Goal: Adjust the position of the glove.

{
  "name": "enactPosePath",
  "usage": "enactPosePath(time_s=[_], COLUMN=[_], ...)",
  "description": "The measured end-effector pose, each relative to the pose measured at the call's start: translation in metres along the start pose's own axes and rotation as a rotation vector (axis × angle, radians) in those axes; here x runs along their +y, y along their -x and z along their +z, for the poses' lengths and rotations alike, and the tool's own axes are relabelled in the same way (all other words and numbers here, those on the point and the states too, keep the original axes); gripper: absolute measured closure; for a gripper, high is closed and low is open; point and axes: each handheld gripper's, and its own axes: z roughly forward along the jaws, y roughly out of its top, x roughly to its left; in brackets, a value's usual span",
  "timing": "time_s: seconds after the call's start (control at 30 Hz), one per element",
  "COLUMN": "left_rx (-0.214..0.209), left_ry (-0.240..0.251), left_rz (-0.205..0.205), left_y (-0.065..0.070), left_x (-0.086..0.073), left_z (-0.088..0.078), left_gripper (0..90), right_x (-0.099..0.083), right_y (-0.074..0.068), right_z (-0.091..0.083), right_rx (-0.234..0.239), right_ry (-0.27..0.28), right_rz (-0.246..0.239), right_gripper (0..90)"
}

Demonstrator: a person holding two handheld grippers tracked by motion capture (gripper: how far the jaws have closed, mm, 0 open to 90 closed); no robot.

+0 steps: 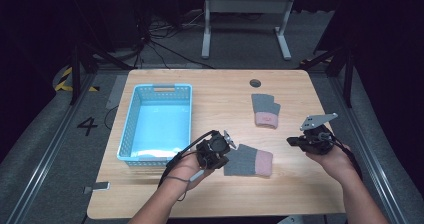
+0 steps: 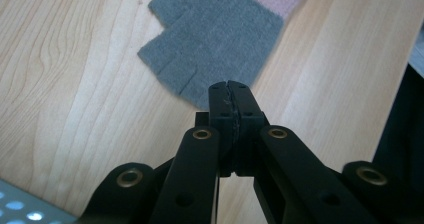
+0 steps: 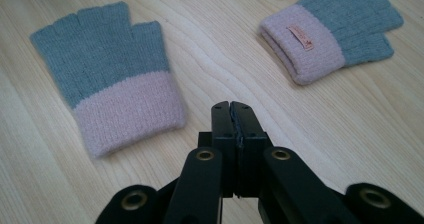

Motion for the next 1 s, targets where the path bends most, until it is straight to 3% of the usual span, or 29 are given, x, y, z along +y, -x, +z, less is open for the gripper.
enactPosePath(time_s=[0.1, 0.5, 0.7, 1.0], left_rx=[0.006, -0.044, -0.059, -0.045], left_ry=[-0.015, -0.024, -0.071, -0.102], left_rz=[-0.001, -0.032, -0.034, -0.029], left_y=[0.002, -0.002, -0.004, -0.004], left_x=[0.003, 0.006, 0.007, 0.005], left_z=[0.007, 0.032, 0.046, 0.056], left_gripper=[89.6, 89.7, 89.6, 89.6], right_x=[-0.002, -0.006, -0.006, -0.006], right_y=[0.000, -0.002, -0.003, -0.005], right_z=[0.000, 0.001, 0.003, 0.004], right_rx=[-0.001, 0.002, 0.003, 0.007], right_ry=[-0.003, -0.016, -0.017, -0.022], right_rz=[0.002, 0.002, 0.004, -0.001], right_gripper=[89.2, 89.2, 89.1, 88.9])
